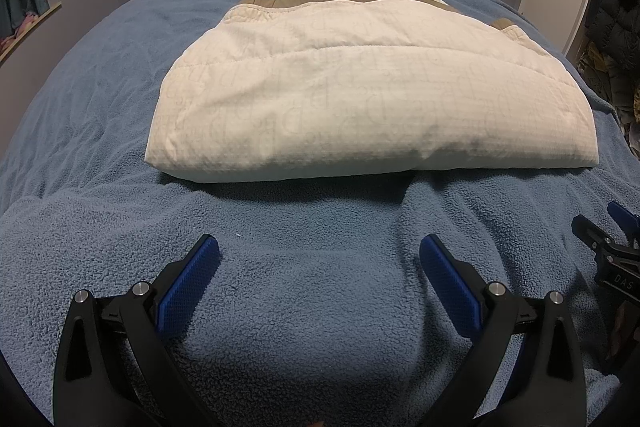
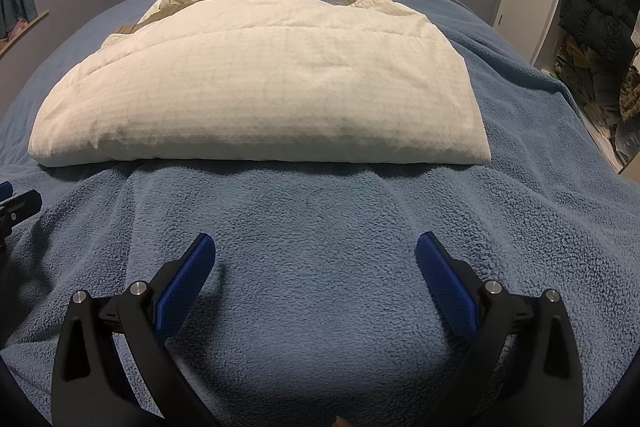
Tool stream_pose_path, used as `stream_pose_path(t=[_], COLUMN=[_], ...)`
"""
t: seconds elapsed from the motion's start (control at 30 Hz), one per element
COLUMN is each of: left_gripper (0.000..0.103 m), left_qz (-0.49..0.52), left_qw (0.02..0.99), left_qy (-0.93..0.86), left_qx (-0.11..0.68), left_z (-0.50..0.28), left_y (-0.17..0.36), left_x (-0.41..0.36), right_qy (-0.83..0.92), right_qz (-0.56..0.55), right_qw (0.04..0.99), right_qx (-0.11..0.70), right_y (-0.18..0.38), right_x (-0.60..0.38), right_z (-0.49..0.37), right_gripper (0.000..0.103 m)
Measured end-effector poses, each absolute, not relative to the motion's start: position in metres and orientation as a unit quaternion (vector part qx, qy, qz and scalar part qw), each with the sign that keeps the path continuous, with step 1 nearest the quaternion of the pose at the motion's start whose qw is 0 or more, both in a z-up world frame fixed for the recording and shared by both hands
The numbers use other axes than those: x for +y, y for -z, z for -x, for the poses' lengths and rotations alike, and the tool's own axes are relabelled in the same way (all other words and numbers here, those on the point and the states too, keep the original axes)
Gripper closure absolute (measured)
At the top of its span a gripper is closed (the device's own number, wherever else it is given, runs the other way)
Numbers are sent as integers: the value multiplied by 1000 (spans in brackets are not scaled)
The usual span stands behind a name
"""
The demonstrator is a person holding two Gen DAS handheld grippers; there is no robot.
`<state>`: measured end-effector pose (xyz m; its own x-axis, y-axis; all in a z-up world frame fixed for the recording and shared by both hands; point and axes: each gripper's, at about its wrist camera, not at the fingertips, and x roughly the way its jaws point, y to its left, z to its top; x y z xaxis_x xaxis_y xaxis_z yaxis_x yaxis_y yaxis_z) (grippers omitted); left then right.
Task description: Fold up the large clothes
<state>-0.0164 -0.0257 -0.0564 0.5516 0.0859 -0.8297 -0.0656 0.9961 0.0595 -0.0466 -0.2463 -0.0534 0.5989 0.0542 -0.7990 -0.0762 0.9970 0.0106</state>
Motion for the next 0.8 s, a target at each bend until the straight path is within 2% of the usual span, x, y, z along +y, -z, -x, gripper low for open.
stream_pose_path(t=[0.8], left_gripper=[7], left_qz=[-10], left_qw=[881], left_qy=[-42], left_qx=[471], left_z=[16], left_y=[58], left_x=[-23], right_qy=[-37], right_qz=[13], right_qw=[894], right_qx=[447], right_y=[53], right_x=[-247], right_z=[45], right_gripper=[8])
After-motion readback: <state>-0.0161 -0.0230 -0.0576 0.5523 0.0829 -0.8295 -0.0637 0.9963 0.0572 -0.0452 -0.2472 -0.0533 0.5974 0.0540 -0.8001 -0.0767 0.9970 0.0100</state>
